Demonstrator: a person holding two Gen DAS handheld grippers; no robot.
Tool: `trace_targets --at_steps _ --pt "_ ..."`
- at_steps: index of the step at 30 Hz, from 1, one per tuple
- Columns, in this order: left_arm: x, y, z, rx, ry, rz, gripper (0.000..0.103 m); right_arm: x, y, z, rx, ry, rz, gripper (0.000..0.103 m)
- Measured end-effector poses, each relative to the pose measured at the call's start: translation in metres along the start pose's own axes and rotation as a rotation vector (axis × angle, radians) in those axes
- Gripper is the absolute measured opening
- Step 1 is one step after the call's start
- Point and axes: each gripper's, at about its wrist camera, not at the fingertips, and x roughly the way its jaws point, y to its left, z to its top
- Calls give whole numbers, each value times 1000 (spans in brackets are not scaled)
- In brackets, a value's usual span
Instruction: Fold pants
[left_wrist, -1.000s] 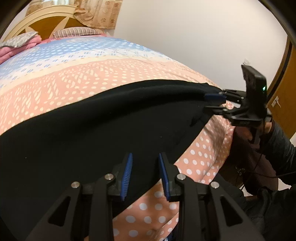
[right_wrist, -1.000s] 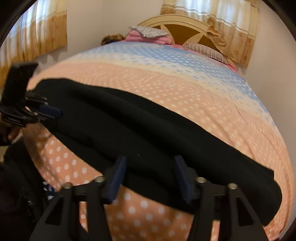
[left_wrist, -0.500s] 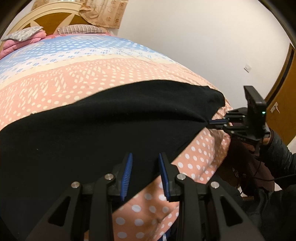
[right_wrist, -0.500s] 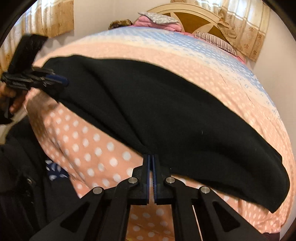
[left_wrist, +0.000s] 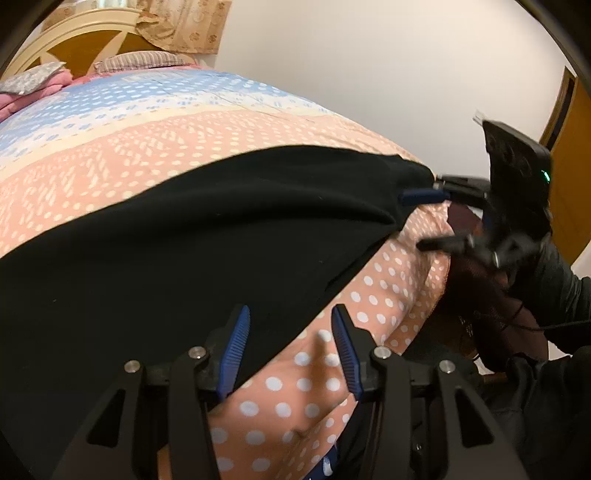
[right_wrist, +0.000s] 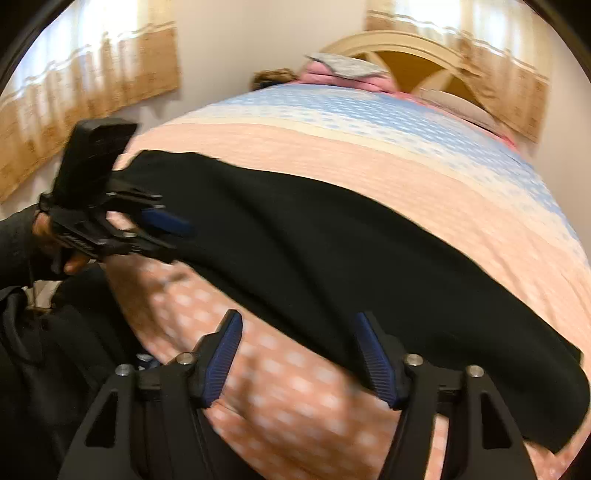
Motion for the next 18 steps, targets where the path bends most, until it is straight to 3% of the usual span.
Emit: trace_targets --at_steps 1,2,3,4,5,6,8,14,18 --pt "-4 4 -1 -18 -8 10 48 8 12 4 -34 0 -9 65" --pt "-8 7 -1 -29 -14 19 48 19 21 9 -65 21 -37 58" --pt "-12 11 -2 -40 -23 26 48 27 27 12 -84 30 -49 45" --pt "-17 15 -3 -50 -34 31 49 34 31 15 -91 33 -47 41" --pt "-21 18 -4 -56 -41 39 48 44 34 18 -90 38 -41 29" --pt "-24 21 -5 -62 -47 47 48 51 35 19 -99 51 -52 7" --pt "-30 28 -6 -87 -61 59 48 62 40 16 -136 87 -80 4" --pt "-26 36 -4 -123 -78 28 49 47 48 -5 -204 115 -51 3" --pt "-9 22 6 -92 -61 0 49 43 38 -7 -144 136 3 4"
